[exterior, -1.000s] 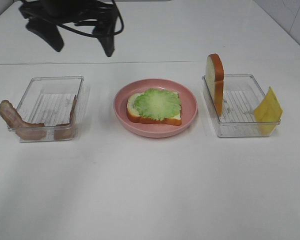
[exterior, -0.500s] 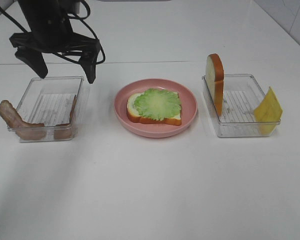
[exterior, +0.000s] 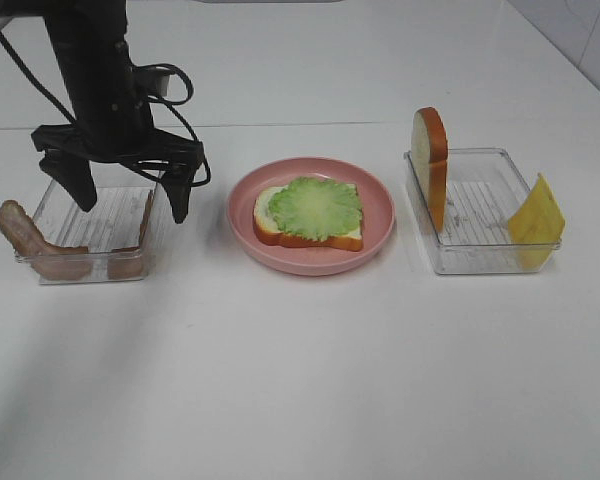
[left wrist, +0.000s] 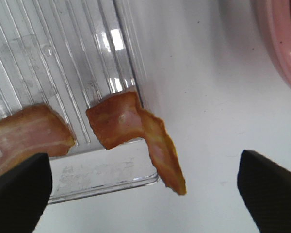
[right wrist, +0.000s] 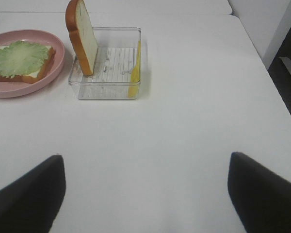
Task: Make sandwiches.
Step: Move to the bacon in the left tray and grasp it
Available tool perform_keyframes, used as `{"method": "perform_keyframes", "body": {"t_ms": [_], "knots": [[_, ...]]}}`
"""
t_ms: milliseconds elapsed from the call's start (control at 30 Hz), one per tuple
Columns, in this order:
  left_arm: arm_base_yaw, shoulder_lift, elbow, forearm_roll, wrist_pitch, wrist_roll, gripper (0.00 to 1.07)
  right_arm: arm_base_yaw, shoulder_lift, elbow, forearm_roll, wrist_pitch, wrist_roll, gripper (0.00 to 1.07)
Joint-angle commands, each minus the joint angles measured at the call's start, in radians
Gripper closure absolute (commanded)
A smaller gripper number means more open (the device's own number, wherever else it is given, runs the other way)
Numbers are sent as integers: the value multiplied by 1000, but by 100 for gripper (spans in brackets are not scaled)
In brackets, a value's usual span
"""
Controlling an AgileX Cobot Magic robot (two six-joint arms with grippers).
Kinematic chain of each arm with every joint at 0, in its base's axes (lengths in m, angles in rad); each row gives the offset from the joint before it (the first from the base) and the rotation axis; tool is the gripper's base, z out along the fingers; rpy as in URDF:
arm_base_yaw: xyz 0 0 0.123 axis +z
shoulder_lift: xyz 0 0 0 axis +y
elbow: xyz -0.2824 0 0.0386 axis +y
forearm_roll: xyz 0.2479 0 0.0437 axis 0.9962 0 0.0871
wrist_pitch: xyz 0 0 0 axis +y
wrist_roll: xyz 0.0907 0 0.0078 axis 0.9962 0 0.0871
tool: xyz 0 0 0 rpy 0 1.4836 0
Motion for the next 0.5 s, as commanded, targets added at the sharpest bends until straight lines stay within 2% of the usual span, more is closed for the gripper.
{"method": "perform_keyframes", "body": {"t_ms": [33, 400, 467, 500], "knots": [[-1, 21, 7, 11, 34, -8, 12, -1, -16, 3, 0, -5, 8, 25], [-1, 36, 7, 13, -22, -12, 16, -1, -16, 3, 0, -5, 8, 25], [-1, 36, 7, 19, -22, -12, 19, -1, -16, 3, 0, -5, 8, 25], [-1, 36, 7, 19, -22, -12, 24, -1, -16, 3, 0, -5, 8, 25]]}}
